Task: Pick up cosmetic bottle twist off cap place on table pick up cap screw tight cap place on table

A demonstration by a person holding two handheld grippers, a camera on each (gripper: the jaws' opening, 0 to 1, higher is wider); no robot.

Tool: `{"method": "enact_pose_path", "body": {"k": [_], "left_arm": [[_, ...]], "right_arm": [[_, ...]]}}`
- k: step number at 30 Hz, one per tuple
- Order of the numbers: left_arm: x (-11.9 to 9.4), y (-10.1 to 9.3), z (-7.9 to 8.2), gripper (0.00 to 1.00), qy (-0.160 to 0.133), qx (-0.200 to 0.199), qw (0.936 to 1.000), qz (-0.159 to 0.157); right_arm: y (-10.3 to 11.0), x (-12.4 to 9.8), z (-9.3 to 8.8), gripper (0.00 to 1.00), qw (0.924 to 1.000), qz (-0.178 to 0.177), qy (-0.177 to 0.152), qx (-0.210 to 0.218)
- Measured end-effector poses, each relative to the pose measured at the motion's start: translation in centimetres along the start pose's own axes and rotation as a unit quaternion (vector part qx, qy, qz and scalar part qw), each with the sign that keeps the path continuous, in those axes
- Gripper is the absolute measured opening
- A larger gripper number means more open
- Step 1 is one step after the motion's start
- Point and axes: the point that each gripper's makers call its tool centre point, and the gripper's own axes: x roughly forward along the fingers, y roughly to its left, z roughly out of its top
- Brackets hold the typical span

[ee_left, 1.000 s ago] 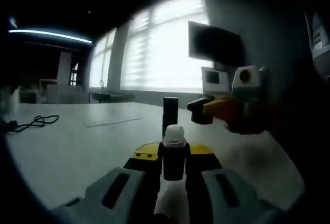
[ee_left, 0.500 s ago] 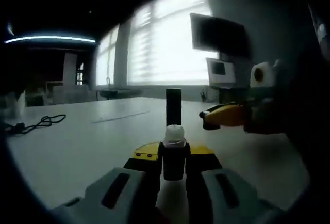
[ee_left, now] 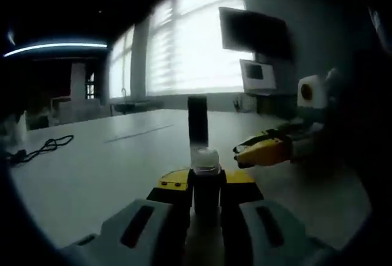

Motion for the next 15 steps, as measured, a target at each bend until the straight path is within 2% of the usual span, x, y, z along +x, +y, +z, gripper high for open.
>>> {"method": "enact_pose_path", "body": {"k": [5,12,15], "left_arm": [[0.09,0.32,-0.03,0.08,-0.001,0.0,1.0,0.001],[0.25,0.63,-0.01,0.08,-0.001,0.008,1.0,-0.001],[0.5,0.68,-0.05,0.15,-0.001,0.003,1.0,-0.004]], "right_arm": [[-0.13,0.18,-0.15,0.1,1.0,-0.001,0.005,0.006],[0.06,0.49,-0.72,0.1,0.9997,0.001,0.021,-0.014],[0.09,0.55,-0.87,0.1,0.9995,0.0,0.026,-0.02]]}}
